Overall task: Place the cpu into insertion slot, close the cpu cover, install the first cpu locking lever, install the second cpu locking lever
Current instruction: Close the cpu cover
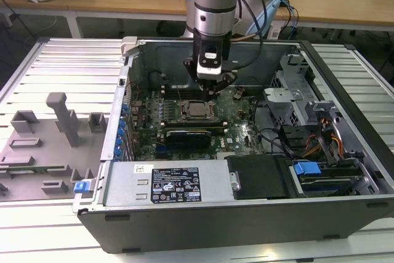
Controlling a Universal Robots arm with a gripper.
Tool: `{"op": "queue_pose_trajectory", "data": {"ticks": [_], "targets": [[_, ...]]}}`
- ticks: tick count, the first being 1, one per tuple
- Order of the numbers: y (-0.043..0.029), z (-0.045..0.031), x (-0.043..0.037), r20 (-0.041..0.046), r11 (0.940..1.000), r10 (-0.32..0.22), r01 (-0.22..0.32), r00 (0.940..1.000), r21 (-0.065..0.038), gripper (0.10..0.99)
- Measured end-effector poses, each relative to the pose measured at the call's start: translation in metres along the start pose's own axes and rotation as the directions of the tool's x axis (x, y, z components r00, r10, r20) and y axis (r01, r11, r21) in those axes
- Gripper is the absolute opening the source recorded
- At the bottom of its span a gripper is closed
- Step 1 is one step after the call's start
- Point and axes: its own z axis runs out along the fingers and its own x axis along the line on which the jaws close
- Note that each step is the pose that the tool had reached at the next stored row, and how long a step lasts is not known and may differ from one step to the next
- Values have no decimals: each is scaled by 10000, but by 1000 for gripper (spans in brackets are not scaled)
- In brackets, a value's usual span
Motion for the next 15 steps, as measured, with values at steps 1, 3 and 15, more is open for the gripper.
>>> {"op": "queue_pose_trajectory", "data": {"ticks": [1,3,15], "targets": [[0,0,0,7,9998,-202,202,9998,-1,106],[1,0,0,19,9984,-559,559,9984,-6,106],[3,0,2,99,9535,-3015,3015,9534,-29,106]]}}
